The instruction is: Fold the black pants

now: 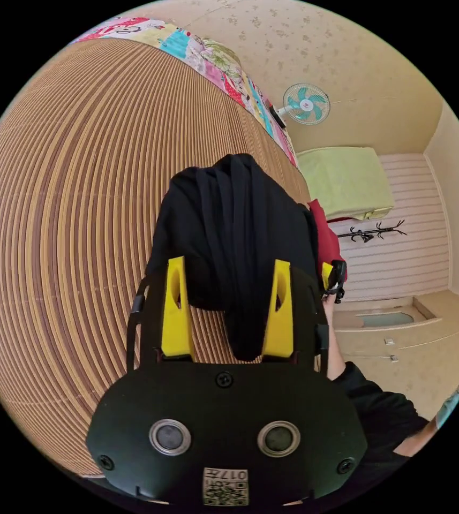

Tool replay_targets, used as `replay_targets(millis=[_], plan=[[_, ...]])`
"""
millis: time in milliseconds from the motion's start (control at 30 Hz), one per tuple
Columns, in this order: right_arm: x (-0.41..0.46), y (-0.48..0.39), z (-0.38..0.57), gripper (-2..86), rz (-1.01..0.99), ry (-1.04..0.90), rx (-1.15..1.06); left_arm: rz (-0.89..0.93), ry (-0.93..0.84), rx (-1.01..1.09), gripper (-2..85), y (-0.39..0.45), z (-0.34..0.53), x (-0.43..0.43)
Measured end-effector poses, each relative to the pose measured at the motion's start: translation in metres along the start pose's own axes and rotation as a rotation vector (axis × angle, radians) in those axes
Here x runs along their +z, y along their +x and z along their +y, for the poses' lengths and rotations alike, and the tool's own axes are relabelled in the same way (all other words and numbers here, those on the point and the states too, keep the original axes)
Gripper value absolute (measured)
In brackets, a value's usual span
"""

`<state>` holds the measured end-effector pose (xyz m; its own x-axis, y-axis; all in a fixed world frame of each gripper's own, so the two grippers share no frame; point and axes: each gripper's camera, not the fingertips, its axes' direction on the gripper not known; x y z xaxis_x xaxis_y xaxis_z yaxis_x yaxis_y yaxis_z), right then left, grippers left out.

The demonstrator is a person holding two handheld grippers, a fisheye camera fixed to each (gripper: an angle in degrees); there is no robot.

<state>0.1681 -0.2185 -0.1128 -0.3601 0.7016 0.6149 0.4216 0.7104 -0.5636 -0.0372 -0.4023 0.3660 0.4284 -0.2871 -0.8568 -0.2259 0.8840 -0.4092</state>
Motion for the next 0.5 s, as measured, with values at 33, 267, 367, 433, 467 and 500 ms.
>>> replay_targets(millis=[33, 267, 367, 433, 467, 500], plan=[[0.031, 0.009, -0.010, 21.2, 0.001, -0.066, 0.042, -0.007, 0.015, 0.001, 19.0, -0.002, 0.002, 0.006], [0.038, -0.040, 0.063, 15.6, 0.092, -0.111, -0.057, 0.029, 0.164, 0.058, 10.7, 0.002, 0.155, -0.011], [0.001, -0.056, 0.131, 13.2, -0.079, -0.174, -0.056, 0.190, 0.069, 0.106, 8.2, -0.001, 0.254, -0.026], [-0.028, -0.067, 0.191, 11.9, -0.223, -0.189, -0.054, 0.262, -0.032, 0.076, 7.7, -0.002, 0.309, -0.024], [-0.035, -0.069, 0.205, 11.7, -0.262, -0.188, -0.049, 0.301, -0.104, 0.045, 7.2, 0.000, 0.342, -0.019], [-0.045, -0.071, 0.231, 11.4, -0.344, -0.176, -0.027, 0.344, -0.155, 0.031, 6.9, 0.006, 0.370, -0.013]])
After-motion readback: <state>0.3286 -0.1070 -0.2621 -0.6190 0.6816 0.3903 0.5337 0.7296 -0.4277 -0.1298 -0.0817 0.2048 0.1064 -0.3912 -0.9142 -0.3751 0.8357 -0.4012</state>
